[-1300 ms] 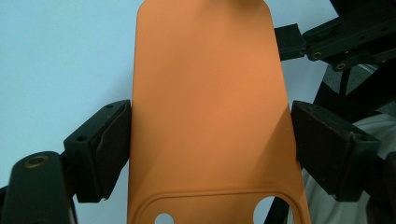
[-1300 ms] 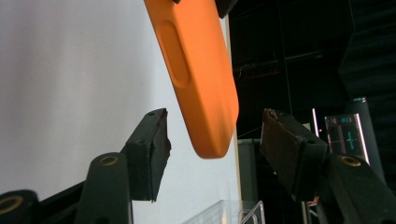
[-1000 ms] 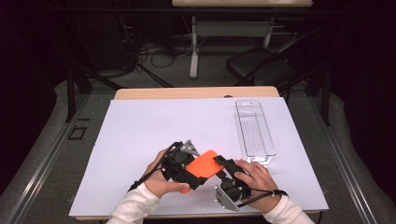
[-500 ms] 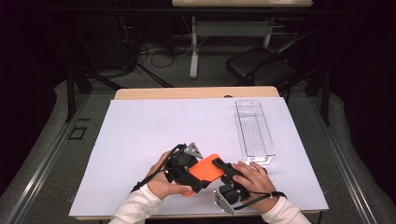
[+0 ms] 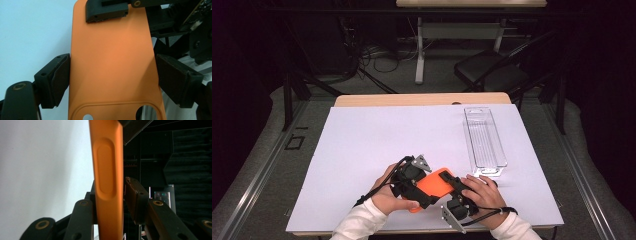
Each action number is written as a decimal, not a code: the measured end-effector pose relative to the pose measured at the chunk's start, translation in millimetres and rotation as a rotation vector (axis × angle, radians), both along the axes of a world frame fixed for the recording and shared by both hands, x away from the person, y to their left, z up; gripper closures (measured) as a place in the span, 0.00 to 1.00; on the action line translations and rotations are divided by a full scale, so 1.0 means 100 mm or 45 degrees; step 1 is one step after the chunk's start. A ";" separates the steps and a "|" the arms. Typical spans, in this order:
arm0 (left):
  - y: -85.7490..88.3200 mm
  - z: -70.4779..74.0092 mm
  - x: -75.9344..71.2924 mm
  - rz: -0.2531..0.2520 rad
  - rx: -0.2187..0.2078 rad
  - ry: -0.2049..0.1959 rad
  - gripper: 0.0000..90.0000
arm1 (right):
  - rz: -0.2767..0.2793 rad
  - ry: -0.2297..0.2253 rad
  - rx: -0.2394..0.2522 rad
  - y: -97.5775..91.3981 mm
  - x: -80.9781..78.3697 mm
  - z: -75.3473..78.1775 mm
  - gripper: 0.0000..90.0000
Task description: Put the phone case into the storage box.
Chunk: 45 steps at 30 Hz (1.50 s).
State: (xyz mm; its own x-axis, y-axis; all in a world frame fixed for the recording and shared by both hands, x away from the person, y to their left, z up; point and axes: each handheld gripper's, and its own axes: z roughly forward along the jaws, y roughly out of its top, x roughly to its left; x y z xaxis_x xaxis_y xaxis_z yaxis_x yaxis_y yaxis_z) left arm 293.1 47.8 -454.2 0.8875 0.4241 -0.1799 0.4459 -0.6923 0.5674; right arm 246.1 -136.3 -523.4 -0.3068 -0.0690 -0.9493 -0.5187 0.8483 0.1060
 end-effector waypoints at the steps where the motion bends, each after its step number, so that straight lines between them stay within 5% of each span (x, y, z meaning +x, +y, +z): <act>1: 0.00 0.00 0.00 -0.004 -0.001 0.003 0.18 | 0.000 -0.001 0.002 0.00 0.00 0.00 0.78; 20: 0.02 -0.02 0.03 0.001 -0.049 0.060 0.18 | 0.007 -0.059 0.020 -0.02 -0.02 -0.04 0.91; 45: 0.04 -0.04 0.07 0.015 -0.094 0.144 0.17 | 0.018 -0.088 0.053 -0.05 -0.03 -0.06 0.97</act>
State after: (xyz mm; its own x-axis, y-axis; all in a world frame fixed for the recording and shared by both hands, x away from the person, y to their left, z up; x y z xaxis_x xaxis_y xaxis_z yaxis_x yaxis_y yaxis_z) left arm 300.5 52.3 -458.4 0.8550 0.4161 -0.3097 0.5176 -0.6450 0.5622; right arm 242.7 -141.1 -529.5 -0.2401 -0.0332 -0.9702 -0.5379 0.8365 0.1045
